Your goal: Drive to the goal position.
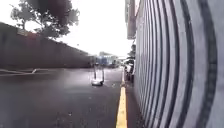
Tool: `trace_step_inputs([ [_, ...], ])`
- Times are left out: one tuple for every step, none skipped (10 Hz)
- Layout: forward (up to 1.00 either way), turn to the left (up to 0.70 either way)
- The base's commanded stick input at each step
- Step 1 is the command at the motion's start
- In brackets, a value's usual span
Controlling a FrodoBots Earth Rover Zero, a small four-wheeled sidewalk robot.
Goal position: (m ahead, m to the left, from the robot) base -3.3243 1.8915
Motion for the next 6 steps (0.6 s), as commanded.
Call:
trace_step_inputs([
  [0.0, 0.26],
  [0.09, 0.32],
  [0.25, 0.39],
  [0.28, 0.39],
  [0.29, 0.41],
  [0.29, 0.41],
])
